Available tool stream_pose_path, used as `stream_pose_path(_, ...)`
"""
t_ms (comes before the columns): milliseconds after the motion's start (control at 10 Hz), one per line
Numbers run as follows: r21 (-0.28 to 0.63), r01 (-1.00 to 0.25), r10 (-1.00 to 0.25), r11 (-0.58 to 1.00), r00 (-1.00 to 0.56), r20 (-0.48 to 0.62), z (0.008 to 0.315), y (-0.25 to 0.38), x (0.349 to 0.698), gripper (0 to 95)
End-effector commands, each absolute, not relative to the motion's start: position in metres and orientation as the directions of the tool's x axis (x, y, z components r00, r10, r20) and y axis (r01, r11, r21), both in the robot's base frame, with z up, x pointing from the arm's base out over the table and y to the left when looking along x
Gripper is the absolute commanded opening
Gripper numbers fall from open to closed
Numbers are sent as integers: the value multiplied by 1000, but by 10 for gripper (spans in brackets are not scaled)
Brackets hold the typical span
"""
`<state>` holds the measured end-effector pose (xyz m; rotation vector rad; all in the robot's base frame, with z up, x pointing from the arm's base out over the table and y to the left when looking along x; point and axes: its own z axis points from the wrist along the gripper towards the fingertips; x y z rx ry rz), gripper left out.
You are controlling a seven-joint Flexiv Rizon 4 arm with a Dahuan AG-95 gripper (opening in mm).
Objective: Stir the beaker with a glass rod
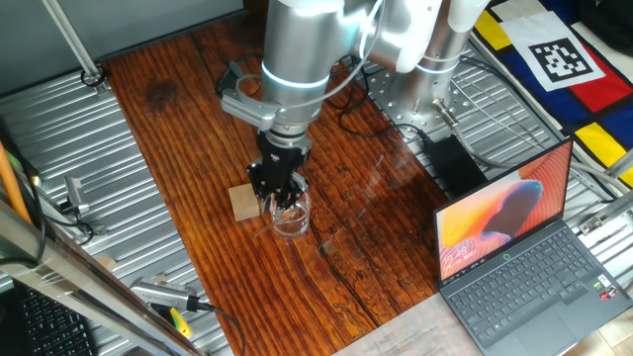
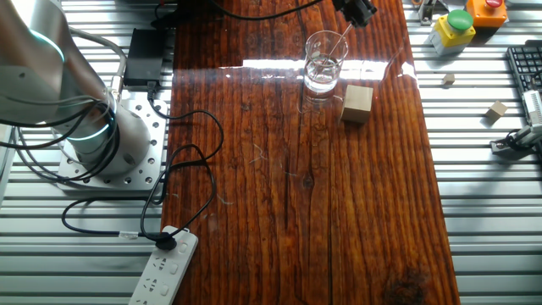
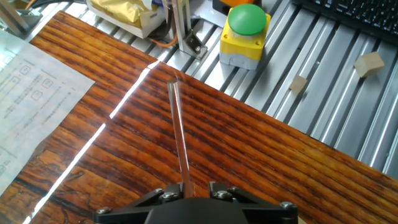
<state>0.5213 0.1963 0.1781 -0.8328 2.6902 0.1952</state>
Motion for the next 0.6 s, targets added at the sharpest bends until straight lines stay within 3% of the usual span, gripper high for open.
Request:
stream_pose_path(100,40,-602,-592,797,-794,-138,189,183,511,0)
stream_pose_path(300,44,-610,-611,791,-792,-2,199,171,500,0)
stream_pose_path(600,41,-604,-605,796,-794,53,208,161,489,0)
